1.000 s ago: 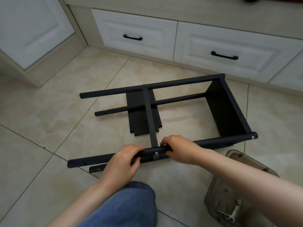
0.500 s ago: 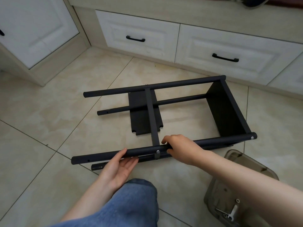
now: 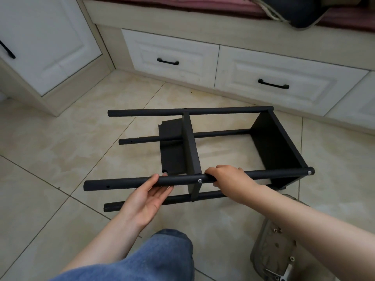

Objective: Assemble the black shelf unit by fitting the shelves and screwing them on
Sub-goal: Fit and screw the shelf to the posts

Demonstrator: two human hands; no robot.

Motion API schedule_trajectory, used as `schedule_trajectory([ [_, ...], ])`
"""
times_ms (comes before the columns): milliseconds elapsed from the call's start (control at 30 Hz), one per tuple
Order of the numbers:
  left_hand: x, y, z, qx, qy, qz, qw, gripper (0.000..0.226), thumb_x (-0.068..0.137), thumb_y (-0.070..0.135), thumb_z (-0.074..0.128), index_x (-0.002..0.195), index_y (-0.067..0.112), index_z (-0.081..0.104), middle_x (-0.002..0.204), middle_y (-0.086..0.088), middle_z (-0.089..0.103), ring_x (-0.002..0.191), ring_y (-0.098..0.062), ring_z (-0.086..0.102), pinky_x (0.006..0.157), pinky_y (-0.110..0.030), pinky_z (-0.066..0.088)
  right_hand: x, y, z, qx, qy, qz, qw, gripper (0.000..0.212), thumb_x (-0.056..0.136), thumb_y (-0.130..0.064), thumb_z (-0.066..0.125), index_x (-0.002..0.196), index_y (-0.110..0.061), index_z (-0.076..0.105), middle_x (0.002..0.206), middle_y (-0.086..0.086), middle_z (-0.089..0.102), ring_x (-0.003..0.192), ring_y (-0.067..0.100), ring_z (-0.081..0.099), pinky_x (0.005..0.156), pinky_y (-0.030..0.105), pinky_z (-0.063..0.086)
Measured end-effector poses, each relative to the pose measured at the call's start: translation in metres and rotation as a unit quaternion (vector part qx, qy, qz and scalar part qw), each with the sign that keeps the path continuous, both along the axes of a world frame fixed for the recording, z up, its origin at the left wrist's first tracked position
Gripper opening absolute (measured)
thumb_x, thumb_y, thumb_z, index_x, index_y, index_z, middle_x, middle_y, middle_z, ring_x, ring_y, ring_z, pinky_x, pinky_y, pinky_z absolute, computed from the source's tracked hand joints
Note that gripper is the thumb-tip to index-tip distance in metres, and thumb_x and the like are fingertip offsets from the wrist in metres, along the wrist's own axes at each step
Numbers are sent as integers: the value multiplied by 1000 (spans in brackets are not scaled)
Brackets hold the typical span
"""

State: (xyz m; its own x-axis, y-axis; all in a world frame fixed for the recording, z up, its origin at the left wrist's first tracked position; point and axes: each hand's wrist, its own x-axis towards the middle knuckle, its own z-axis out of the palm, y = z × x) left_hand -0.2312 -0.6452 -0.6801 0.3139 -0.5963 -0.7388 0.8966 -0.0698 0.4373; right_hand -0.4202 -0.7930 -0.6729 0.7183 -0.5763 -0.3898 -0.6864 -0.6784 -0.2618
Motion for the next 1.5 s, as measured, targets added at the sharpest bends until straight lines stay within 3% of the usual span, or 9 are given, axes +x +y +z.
schedule_trajectory([
  [167, 9, -25, 44, -41, -63, -33, 997, 28, 99, 7, 58, 126, 0, 54, 122, -27, 66, 112, -38, 66, 82, -49, 55, -1, -9, 23, -14, -66, -37, 997, 24, 99, -11, 51, 118, -26, 54, 101, 2, 59, 92, 29, 59, 87, 49, 50],
  [367, 7, -61, 109, -99, -185, -104, 972, 14, 100, 8, 56, 113, 3, 55, 115, -25, 67, 109, -37, 69, 83, -44, 59, -5, -18, 61, -50, -136, -100, 984, 19, 98, -13, 57, 114, -21, 57, 97, 7, 64, 84, 26, 61, 76, 44, 55],
  [533, -2, -79, 153, -121, -278, -150, 941, 12, 100, 10, 59, 112, 9, 56, 116, -20, 65, 111, -36, 68, 88, -48, 60, -13, -17, 85, -27, -197, -139, 970, 21, 97, -15, 61, 116, -22, 58, 99, 3, 65, 87, 19, 63, 80, 39, 57],
  [667, -10, -86, 185, -122, -345, -195, 910, 12, 97, 12, 64, 107, 10, 59, 116, -18, 64, 109, -35, 68, 81, -51, 62, -22, -15, 95, 10, -231, -155, 960, 22, 96, -16, 62, 113, -27, 55, 96, -6, 62, 85, 9, 61, 73, 26, 52],
  [900, -37, -94, 232, -113, -424, -251, 863, 9, 98, 15, 65, 105, 15, 61, 111, -10, 66, 95, -23, 71, 60, -32, 62, -33, -6, 108, 69, -295, -181, 936, 28, 93, -15, 66, 109, -33, 51, 104, -7, 63, 95, 12, 60, 81, 25, 47],
  [1033, -51, -96, 246, -110, -462, -260, 841, 11, 98, 16, 65, 108, 15, 60, 110, -8, 65, 97, -23, 70, 64, -32, 63, -33, 2, 107, 96, -335, -200, 916, 30, 93, -15, 66, 108, -36, 51, 97, -14, 59, 95, 12, 60, 83, 24, 46],
  [1267, -73, -77, 252, -114, -527, -295, 789, 6, 97, 18, 67, 99, 16, 61, 102, -6, 64, 101, -23, 66, 80, -44, 63, -36, 26, 102, 151, -350, -203, 902, 33, 92, -15, 68, 110, -36, 50, 98, -18, 60, 94, 8, 62, 87, 26, 50],
  [1400, -87, -63, 257, -136, -561, -331, 747, 7, 97, 17, 67, 101, 14, 61, 100, -4, 65, 101, -19, 67, 74, -39, 64, -43, 44, 101, 153, -314, -201, 915, 21, 94, -21, 66, 111, -24, 55, 109, -7, 64, 99, 11, 62, 87, 26, 51],
  [1500, -101, -51, 262, -142, -574, -357, 723, 6, 96, 17, 67, 100, 17, 62, 98, -1, 65, 100, -16, 67, 78, -41, 64, -56, 58, 104, 142, -290, -174, 930, 23, 93, -20, 66, 107, -27, 50, 107, -7, 63, 99, 13, 62, 87, 26, 50],
])
